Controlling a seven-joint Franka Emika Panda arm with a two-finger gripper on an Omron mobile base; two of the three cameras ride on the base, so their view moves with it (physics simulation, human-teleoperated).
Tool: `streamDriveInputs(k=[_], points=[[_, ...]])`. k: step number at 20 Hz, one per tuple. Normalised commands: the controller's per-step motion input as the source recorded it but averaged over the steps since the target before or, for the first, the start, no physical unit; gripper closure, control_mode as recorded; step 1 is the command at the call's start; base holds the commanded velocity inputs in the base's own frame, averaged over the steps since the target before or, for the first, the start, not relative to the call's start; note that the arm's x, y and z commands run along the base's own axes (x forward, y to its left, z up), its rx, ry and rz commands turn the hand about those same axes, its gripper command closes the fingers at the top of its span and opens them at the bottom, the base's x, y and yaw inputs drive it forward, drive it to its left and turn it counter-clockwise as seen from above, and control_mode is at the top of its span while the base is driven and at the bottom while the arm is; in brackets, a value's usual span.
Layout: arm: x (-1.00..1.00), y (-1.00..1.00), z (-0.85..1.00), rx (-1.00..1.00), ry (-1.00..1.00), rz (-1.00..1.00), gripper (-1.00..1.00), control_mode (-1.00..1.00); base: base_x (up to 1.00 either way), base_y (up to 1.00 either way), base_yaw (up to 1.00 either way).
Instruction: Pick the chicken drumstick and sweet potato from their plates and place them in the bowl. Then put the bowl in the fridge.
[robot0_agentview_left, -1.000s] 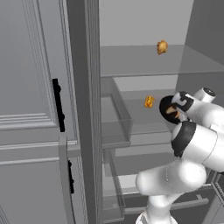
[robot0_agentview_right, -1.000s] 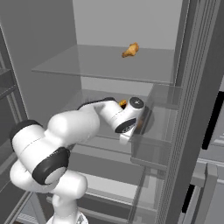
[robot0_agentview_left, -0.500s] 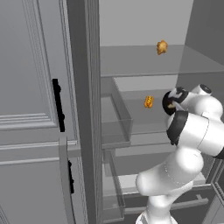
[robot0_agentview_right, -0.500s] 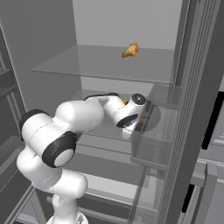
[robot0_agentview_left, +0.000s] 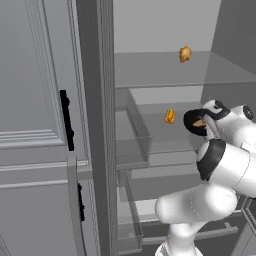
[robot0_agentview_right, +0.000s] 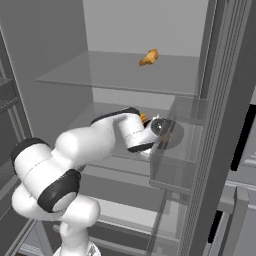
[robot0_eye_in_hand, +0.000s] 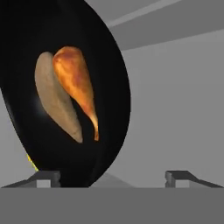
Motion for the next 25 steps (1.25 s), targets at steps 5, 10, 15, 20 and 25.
streamDriveInputs(k=[5, 10, 15, 20, 25], points=[[-0.55, 0.64, 0.8, -0.21, -0.14, 0.0, -1.0, -1.0, 0.0, 0.0, 0.0], [-0.75, 0.22, 1.0, -0.19, -0.04, 0.01, -1.0, -1.0, 0.0, 0.0, 0.0], [-1.0, 0.0, 1.0, -0.16, 0.2, 0.14, -1.0, -1.0, 0.0, 0.0, 0.0], [-1.0, 0.17, 0.94, -0.2, 0.0, 0.19, -1.0, -1.0, 0.0, 0.0, 0.0], [-1.0, 0.23, 0.46, -0.15, -0.21, 0.19, -1.0, -1.0, 0.0, 0.0, 0.0]])
